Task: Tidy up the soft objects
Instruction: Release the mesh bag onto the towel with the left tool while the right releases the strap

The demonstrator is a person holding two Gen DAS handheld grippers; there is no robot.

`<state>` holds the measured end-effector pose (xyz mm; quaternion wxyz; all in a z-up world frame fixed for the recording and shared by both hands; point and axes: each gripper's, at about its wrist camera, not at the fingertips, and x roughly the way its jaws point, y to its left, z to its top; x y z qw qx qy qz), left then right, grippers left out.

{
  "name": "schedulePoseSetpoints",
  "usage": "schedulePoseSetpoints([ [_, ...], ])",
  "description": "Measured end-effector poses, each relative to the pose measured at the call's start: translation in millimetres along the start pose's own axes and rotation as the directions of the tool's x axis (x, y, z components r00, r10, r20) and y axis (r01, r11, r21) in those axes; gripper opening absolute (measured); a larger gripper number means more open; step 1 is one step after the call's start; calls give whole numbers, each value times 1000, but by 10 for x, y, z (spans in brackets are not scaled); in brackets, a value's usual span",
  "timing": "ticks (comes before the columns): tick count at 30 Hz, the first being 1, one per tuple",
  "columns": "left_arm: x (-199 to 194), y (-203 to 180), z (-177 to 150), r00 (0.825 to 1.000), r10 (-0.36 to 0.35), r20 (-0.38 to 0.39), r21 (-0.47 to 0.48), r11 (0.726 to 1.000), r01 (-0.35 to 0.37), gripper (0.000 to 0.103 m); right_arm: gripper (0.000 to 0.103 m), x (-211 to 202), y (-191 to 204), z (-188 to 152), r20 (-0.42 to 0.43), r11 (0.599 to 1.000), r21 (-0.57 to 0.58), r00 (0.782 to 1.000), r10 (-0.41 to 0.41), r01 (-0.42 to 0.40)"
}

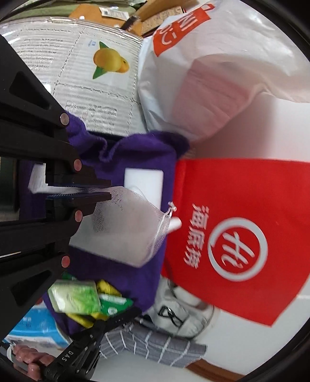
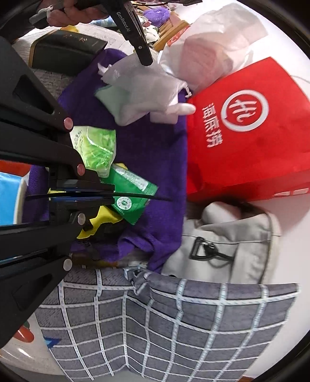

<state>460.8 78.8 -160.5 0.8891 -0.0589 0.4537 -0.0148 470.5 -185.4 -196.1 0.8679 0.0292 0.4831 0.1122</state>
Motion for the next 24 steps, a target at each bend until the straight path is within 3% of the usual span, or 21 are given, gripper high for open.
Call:
schedulePoseSetpoints([
  [9, 255, 61, -69, 995, 36, -98, 10, 999, -35, 5, 3, 234, 38, -46, -41, 1000, -7, 999, -15, 14],
  [15, 264, 28, -85, 994, 25, -103, 20, 1000, -23, 6, 4, 190, 36, -37, -38, 1000, -7, 999, -13, 12],
  [18, 217, 73, -74, 994, 35, -99, 11, 999, -34, 29, 6, 119, 21, -18, -29, 1000, -3, 1000, 1, -1],
  [20, 168, 69, -62, 994, 75, -80, 22, 997, -73, 52, 15, 55, 32, -8, -18, 1000, -5, 1000, 5, -5],
  [22, 109, 89, -54, 993, 106, -57, 30, 994, -104, 53, 33, -12, 70, -5, -3, 1000, -16, 1000, 16, -16],
  [24, 60, 108, -40, 993, 103, -53, 30, 994, -102, 54, 36, -81, 109, -7, 24, 1000, -25, 1000, 14, -14],
])
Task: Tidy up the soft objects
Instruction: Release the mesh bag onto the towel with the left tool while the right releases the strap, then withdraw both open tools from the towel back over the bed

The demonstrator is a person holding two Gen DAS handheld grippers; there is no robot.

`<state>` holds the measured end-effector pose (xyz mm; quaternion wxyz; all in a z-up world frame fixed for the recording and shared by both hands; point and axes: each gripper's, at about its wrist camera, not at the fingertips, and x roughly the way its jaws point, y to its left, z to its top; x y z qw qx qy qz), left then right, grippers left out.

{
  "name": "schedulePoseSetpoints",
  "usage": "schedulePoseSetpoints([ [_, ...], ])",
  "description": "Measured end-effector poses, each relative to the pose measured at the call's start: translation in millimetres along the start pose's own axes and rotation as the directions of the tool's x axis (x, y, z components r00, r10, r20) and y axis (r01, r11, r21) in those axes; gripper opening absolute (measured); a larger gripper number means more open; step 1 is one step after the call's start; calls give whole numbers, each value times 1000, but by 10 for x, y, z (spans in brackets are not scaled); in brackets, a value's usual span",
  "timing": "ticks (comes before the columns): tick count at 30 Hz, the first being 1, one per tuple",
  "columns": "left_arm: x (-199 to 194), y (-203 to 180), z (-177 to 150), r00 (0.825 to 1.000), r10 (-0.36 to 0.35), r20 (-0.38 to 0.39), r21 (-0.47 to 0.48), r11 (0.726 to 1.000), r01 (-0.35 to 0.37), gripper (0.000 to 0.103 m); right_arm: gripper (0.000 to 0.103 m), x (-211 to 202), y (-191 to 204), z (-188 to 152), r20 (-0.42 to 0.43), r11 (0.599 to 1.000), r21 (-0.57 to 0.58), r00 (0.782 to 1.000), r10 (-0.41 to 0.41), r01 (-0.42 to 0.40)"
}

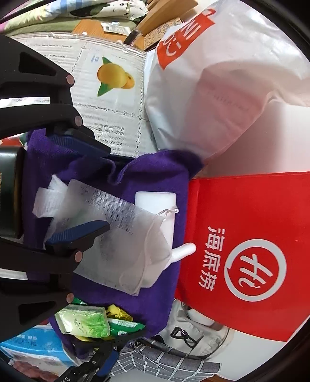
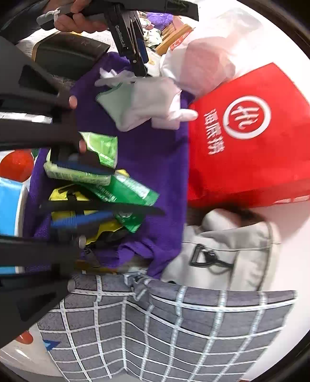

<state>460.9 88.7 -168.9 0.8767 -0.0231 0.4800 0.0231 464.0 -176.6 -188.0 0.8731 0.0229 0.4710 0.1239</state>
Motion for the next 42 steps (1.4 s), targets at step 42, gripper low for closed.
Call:
schedulePoseSetpoints([
  [42, -1195, 842, -1658, 994, -113, -1, -104, 988, 112, 63, 73, -543, 1565, -2096, -149, 956, -266, 985, 83, -121],
])
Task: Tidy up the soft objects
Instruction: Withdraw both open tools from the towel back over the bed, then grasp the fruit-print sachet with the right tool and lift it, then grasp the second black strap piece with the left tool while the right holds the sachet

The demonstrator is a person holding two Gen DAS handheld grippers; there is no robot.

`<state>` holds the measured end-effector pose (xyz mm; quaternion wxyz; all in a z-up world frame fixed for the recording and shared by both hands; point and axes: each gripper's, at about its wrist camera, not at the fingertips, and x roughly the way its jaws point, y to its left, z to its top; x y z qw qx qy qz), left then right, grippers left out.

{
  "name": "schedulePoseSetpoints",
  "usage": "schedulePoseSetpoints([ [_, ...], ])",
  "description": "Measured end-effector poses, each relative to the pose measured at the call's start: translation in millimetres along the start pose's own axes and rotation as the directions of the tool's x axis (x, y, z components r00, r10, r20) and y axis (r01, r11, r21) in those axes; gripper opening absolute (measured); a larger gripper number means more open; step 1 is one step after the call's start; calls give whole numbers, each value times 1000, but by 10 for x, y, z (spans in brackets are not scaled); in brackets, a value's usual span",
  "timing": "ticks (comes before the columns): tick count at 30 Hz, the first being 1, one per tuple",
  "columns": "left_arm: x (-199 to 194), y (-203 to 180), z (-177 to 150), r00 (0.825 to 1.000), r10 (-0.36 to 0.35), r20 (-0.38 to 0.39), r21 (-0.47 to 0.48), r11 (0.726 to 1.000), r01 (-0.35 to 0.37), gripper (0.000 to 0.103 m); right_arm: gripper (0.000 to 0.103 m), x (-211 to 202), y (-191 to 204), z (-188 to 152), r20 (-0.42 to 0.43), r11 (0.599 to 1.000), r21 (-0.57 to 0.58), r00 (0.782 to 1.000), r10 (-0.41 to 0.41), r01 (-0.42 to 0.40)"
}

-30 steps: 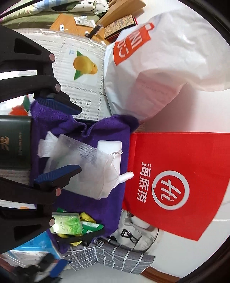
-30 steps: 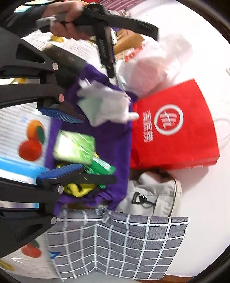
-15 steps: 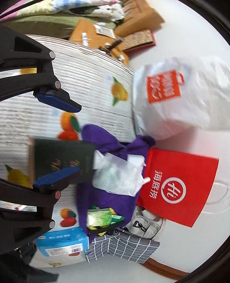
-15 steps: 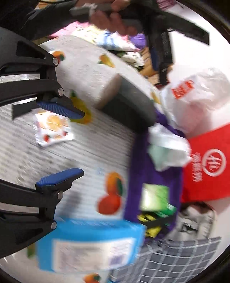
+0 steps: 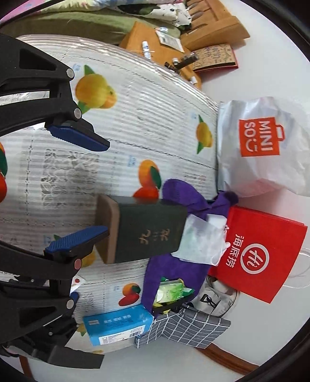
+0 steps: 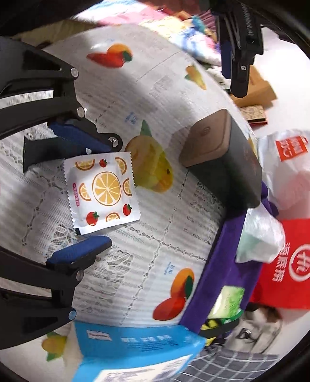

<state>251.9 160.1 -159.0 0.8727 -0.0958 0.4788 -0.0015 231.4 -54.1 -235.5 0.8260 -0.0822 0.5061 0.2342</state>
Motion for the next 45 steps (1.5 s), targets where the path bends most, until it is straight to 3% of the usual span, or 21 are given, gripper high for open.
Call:
schedulePoseSetpoints([
  [3, -14, 58, -63, 1000, 7, -5, -12, 1000, -7, 63, 70, -8, -54, -2, 3, 1000, 19, 1000, 19, -19],
  [8, -47, 103, -172, 1000, 7, -13, -27, 1000, -8, 63, 57, 2, -5, -11, 3, 998, -26, 998, -62, 62],
  [17, -111, 31, -389, 999, 22, -34, -3, 1000, -22, 63, 41, -53, 10, -87, 37, 997, -14, 996, -81, 82],
  [21, -128, 0, -478, 999, 27, -46, 1, 1000, -27, 63, 17, -103, 79, -164, 54, 996, -26, 995, -88, 89],
  [31, -89, -219, -738, 996, 21, -84, 35, 999, -18, 63, 14, -349, -254, -448, 77, 988, 109, 990, -116, 108],
  [39, 130, -558, -1042, 985, -27, -170, 70, 997, 39, 63, 15, -572, -648, -895, 80, 969, 182, 980, -182, 166],
  [45, 206, -971, -1223, 969, -103, -222, 103, 986, 129, 63, 15, -726, -966, -1212, 106, 949, 273, 975, -195, 160],
])
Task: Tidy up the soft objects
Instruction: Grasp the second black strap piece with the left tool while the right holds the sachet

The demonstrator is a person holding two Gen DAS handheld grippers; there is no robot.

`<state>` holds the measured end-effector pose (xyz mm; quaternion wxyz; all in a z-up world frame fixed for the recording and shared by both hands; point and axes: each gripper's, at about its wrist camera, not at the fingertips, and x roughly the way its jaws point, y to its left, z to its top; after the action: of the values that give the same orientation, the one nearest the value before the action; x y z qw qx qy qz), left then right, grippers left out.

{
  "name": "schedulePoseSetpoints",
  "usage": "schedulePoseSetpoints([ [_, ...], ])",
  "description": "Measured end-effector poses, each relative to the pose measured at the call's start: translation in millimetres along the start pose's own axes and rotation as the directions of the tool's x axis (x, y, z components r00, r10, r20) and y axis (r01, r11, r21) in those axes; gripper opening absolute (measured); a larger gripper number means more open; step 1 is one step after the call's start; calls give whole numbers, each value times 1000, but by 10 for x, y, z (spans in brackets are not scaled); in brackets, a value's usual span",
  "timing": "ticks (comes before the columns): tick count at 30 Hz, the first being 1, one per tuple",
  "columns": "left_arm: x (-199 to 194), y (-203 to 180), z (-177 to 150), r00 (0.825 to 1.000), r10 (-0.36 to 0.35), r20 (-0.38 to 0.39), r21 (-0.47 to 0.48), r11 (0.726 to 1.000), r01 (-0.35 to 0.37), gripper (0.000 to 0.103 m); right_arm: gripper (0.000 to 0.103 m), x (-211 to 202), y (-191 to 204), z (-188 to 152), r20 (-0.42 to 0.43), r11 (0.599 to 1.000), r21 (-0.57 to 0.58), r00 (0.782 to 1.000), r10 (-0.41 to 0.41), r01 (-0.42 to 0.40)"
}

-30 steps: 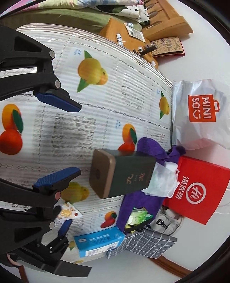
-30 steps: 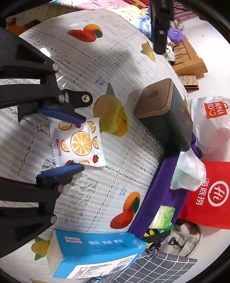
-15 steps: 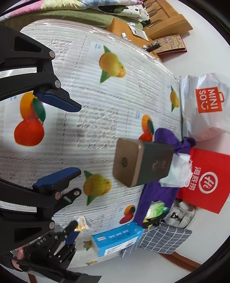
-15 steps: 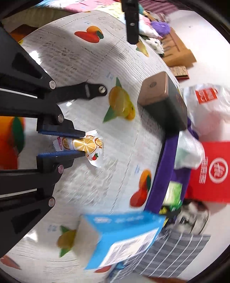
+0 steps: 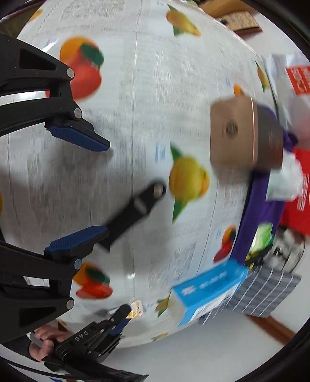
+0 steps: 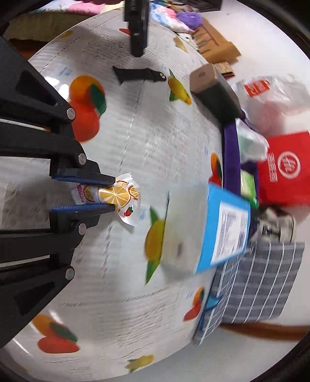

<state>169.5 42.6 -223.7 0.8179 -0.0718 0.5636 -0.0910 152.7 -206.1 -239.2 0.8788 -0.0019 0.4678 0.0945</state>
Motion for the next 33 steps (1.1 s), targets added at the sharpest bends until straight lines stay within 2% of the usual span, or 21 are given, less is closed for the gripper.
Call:
schedulePoseSetpoints([
  [3, 61, -203, 3, 1000, 13, 4, 33, 999, -13, 66, 15, -31, -117, -53, 14, 999, 33, 1000, 6, -6],
  [8, 146, -335, 105, 998, 50, 48, 22, 998, -51, 72, 16, -82, -229, -134, 32, 997, 66, 999, 28, -30],
  [13, 243, -447, 276, 996, 53, 73, 27, 998, -55, 72, 16, -106, -340, -167, 41, 990, 116, 996, 79, -84],
  [16, 315, -601, 323, 994, 60, 89, 79, 995, -67, 72, 16, -106, -360, -190, 59, 985, 141, 994, 88, -96],
  [20, 329, -728, 292, 985, 134, 105, 146, 978, -149, 56, 16, -111, -365, -214, 72, 986, 130, 993, 97, -105],
  [24, 232, -590, 212, 984, 158, 81, 110, 980, -167, 56, 16, -109, -419, -227, 82, 980, 143, 988, 131, -142],
  [28, 198, -606, 95, 978, 186, 91, 144, 970, -198, 56, 16, -107, -430, -227, 87, 979, 143, 987, 135, -147],
  [30, 190, -640, 74, 977, 174, 123, 157, 969, -192, 42, 16, -108, -416, -223, 88, 980, 141, 988, 128, -140],
  [31, 187, -665, 79, 978, 157, 139, 174, 968, -180, 26, 16, -107, -408, -220, 87, 981, 139, 988, 124, -135],
  [33, 204, -691, 93, 976, 155, 150, 180, 967, -182, 24, 16, -107, -406, -219, 86, 982, 139, 989, 120, -132],
])
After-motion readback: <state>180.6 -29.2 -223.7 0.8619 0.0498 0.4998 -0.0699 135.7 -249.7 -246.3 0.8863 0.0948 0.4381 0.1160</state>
